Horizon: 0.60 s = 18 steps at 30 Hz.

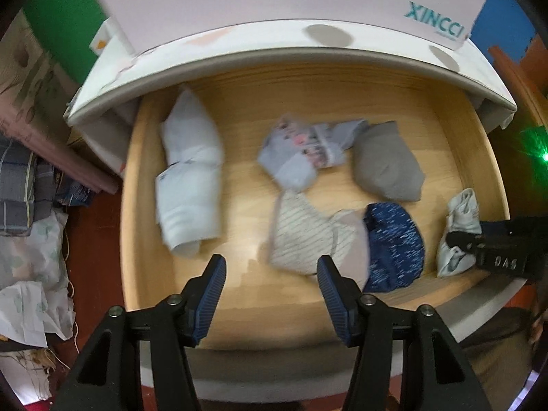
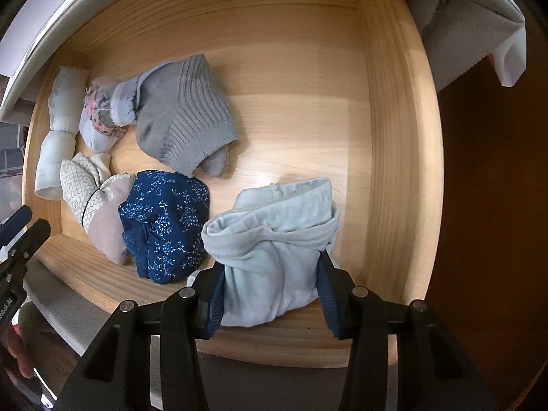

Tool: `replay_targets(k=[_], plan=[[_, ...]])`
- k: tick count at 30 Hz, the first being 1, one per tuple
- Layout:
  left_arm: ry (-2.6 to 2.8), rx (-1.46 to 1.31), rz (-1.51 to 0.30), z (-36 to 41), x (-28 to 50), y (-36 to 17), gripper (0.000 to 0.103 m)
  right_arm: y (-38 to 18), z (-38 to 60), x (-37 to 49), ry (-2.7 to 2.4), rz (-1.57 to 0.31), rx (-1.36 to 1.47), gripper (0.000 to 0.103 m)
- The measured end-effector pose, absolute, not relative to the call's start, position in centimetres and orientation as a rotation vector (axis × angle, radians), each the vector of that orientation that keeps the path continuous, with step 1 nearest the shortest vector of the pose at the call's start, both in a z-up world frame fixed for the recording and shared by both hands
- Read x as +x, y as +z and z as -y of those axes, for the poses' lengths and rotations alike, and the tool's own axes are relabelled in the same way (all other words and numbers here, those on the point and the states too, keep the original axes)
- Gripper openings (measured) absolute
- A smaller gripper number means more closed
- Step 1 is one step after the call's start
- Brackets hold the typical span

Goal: Take underwear out of drawer
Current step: 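Close the left tool on the hexagon-print bra while the right tool holds the underwear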

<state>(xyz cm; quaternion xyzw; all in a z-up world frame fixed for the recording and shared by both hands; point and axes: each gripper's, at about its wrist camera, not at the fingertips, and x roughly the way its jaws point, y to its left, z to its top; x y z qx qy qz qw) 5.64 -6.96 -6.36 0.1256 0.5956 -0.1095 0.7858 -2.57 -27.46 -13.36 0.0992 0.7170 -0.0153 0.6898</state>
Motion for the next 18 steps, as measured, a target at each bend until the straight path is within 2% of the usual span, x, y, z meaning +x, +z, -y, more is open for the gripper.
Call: replay_targets(k=[16,18], plan=[[-0.126,0.083,-1.521,8.7,8.9,-11.1,0.064,-13.0,28.1,-2.5,-0.021,-1.604,0.279,0.044],[-0.131,0.064,-1.547,8.7,9.0,-11.8,0.067,-13.0,28.3,-2.5,-0.021,-1.605,0.288,0.044]])
